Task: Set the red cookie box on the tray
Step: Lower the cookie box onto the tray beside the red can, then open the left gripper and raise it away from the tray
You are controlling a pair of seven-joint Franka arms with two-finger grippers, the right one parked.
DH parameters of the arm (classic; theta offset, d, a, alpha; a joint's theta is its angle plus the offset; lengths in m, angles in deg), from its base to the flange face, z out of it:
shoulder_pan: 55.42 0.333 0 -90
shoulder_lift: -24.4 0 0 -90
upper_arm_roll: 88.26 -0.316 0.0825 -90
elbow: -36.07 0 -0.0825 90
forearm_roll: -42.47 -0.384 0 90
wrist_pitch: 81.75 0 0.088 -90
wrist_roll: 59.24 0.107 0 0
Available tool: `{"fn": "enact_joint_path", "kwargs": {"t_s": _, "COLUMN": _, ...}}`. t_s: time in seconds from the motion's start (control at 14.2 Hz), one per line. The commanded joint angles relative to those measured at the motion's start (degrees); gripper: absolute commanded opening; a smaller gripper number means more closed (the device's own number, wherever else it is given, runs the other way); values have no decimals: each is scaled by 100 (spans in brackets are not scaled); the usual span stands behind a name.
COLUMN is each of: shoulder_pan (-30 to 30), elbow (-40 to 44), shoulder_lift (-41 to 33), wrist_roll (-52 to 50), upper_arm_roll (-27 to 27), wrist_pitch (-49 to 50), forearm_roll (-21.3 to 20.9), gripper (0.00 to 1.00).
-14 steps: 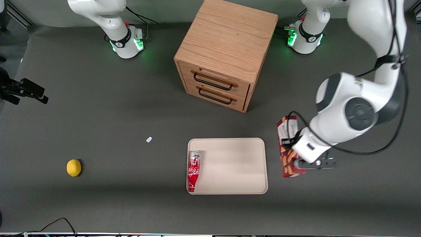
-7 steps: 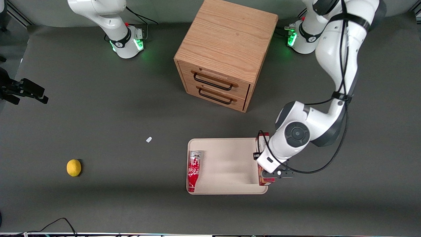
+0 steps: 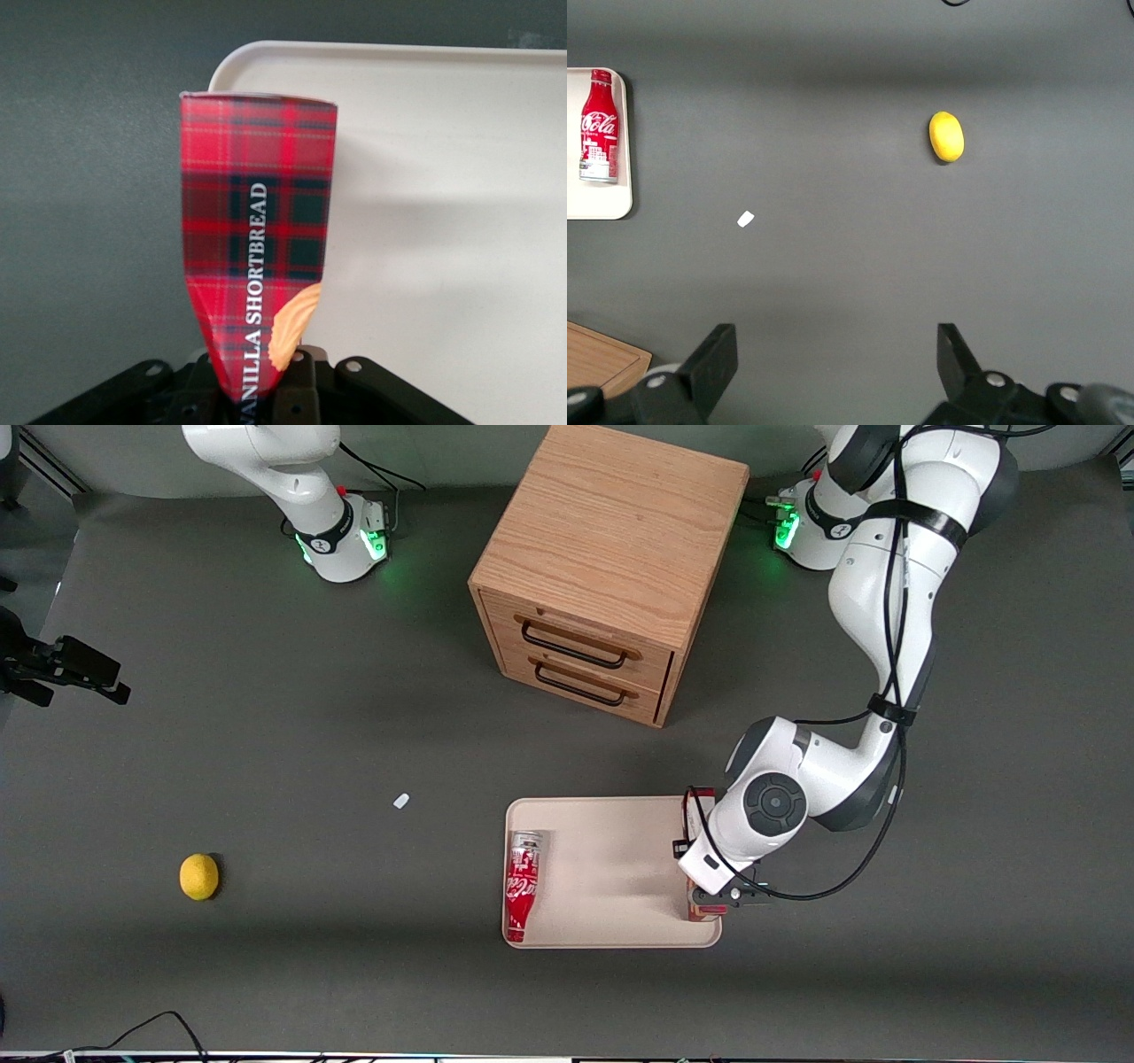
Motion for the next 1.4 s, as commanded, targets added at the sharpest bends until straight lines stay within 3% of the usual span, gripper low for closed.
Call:
{"fn": "enact_joint_path", "kwargs": {"t_s": 0.0, "shoulder_pan": -122, "elbow": 166, "shoulder_lift": 54, "wrist_roll": -147, "upper_arm_roll": -94, "wrist_pitch": -11, "forearm_roll": -86, "gripper": 0}}
{"fn": "enact_joint_path", "kwargs": {"t_s": 0.14, "shoulder_pan": -122, "elbow": 157, "shoulder_lift": 63, "wrist_roll": -130, "upper_arm_roll": -120, "wrist_pitch": -11, "forearm_roll": -86, "gripper": 4}}
{"fn": "enact_joint_path", "kwargs": {"t_s": 0.21, "shoulder_pan": -122, "elbow": 140, "shoulder_lift": 63, "wrist_roll": -112, "upper_arm_roll": -120, "wrist_pitch": -19, "forearm_roll": -104, "gripper": 23}}
{"fn": "enact_joint_path", "kwargs": {"t_s": 0.28, "shoulder_pan": -114, "elbow": 131, "shoulder_lift": 63, "wrist_roll": -95, "upper_arm_roll": -120, "wrist_pitch": -19, "forearm_roll": -112, "gripper": 44}}
{"fn": "enact_joint_path", "kwargs": {"t_s": 0.35, "shoulder_pan": -122, "elbow": 113, "shoulder_lift": 54, "wrist_roll": -77, "upper_arm_roll": -120, "wrist_pitch": -80, "forearm_roll": -139, "gripper": 99}}
{"fn": "enact_joint_path", "kwargs": {"t_s": 0.49, "shoulder_pan": -114, "elbow": -18, "shoulder_lift": 28, "wrist_roll": -129, "upper_arm_roll": -120, "wrist_pitch": -501, "forearm_roll": -139, "gripper": 100}}
{"fn": "enact_joint_path", "kwargs": {"t_s": 0.91, "shoulder_pan": -61, "elbow": -19, "shoulder_lift": -296, "wrist_roll": -112, "upper_arm_roll": -120, "wrist_pitch": -389, "forearm_roll": -51, "gripper": 100}}
{"fn": "enact_joint_path", "kwargs": {"t_s": 1.12, "shoulder_pan": 167, "elbow": -202, "shoulder_lift": -867, "wrist_roll": -59, "upper_arm_roll": -120, "wrist_pitch": -99, "forearm_roll": 247, "gripper": 100}}
{"fn": "enact_joint_path", "kwargs": {"t_s": 1.33, "shoulder_pan": 562, "elbow": -1132, "shoulder_lift": -1947, "wrist_roll": 160, "upper_arm_roll": -112, "wrist_pitch": -90, "forearm_roll": 440, "gripper": 100}}
